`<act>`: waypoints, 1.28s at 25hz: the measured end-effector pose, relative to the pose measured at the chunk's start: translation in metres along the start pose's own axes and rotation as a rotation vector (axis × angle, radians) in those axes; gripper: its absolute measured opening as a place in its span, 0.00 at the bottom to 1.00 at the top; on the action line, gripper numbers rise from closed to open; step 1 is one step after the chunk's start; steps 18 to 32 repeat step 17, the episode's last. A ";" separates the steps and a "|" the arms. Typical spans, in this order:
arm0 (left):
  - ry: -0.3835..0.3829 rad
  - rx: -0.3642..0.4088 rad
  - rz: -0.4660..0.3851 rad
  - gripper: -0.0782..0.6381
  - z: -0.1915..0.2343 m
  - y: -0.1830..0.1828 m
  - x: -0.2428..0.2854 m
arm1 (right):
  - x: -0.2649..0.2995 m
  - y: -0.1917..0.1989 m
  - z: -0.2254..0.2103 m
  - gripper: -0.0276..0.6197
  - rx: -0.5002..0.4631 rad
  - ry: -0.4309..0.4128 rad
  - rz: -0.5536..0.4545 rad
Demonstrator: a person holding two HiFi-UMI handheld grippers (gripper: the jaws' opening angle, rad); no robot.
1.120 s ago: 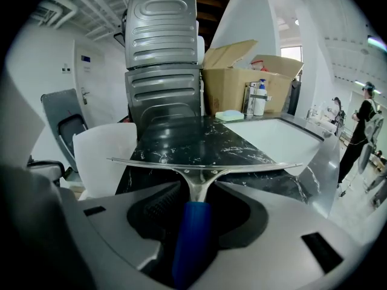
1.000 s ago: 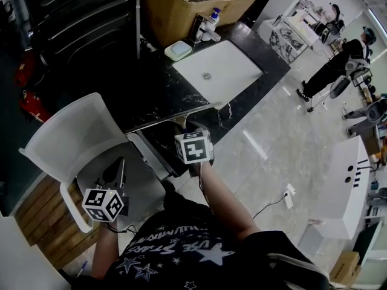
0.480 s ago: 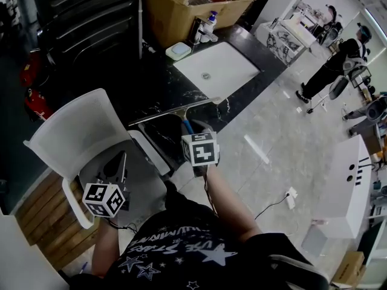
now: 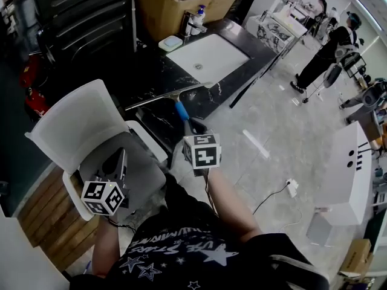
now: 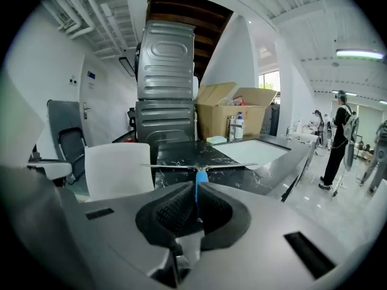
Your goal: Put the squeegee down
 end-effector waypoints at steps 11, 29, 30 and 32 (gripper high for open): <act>0.045 0.004 0.028 0.13 -0.040 0.028 -0.045 | -0.074 0.044 0.007 0.12 0.017 -0.005 0.011; 0.059 0.014 0.039 0.13 -0.052 0.035 -0.050 | -0.088 0.056 0.003 0.12 0.015 -0.004 0.017; 0.059 0.014 0.039 0.13 -0.052 0.035 -0.050 | -0.088 0.056 0.003 0.12 0.015 -0.004 0.017; 0.059 0.014 0.039 0.13 -0.052 0.035 -0.050 | -0.088 0.056 0.003 0.12 0.015 -0.004 0.017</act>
Point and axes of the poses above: the fingertips, and each gripper's own axes: x forward along the fingers, z to its left, y out of its underside, the point moved 10 cm from there along -x, backward along the fingers, and after that the axes turned 1 degree about -x, right-handed, at the moved point
